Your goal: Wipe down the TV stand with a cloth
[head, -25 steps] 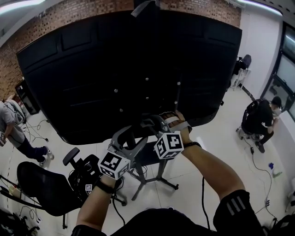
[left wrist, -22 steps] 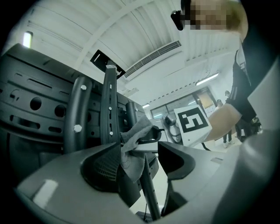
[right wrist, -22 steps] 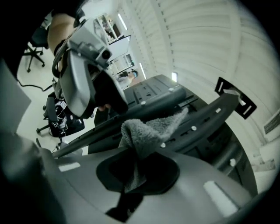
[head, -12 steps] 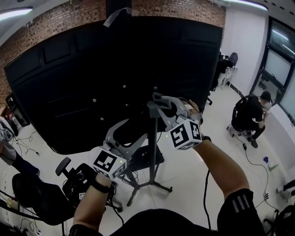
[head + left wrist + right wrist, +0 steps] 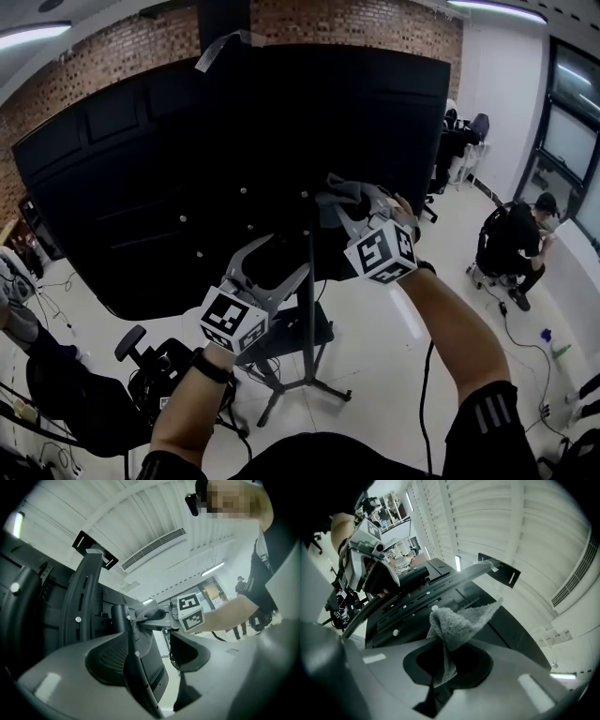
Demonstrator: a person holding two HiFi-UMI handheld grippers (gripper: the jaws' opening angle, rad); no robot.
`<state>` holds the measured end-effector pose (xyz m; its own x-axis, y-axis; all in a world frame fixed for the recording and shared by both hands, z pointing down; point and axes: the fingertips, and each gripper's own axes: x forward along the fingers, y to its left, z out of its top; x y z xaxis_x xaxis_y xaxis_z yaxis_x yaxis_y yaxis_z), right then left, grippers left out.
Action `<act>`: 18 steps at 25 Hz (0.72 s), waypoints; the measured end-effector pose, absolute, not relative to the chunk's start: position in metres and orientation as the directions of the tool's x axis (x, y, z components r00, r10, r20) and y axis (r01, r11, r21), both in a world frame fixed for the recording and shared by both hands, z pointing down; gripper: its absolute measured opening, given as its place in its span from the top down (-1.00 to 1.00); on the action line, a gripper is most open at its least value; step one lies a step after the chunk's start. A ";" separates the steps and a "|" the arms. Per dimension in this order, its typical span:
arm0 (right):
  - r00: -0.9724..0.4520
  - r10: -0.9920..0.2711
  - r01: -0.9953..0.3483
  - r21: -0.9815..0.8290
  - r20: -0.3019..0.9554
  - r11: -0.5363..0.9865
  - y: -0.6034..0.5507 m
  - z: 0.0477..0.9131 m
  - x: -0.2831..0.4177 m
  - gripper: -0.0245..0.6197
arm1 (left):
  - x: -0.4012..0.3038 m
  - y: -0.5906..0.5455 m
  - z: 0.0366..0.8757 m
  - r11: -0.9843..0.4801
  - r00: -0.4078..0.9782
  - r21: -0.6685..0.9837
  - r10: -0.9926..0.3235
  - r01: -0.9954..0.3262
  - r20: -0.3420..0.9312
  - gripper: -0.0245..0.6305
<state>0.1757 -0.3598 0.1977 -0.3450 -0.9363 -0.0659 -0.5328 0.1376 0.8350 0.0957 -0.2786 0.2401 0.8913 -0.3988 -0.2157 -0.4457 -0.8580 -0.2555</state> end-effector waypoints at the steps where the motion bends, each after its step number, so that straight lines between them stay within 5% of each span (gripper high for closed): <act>1: -0.352 -0.934 -0.531 0.835 -0.064 0.143 -0.364 0.198 0.173 0.83 | 0.096 -0.281 0.241 -0.857 0.889 -0.252 -0.405 -0.450 -0.213 0.01; 18: -0.378 -0.924 -0.445 0.885 -0.047 0.137 -0.396 0.217 0.181 0.83 | 0.125 -0.297 0.248 -0.851 0.882 -0.238 -0.429 -0.467 -0.195 0.01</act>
<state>0.1814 -0.3962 0.2173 -0.3784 -0.9245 -0.0466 -0.4447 0.1374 0.8851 0.1250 -0.2973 0.2484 0.8819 -0.4293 -0.1947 -0.4671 -0.8514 -0.2385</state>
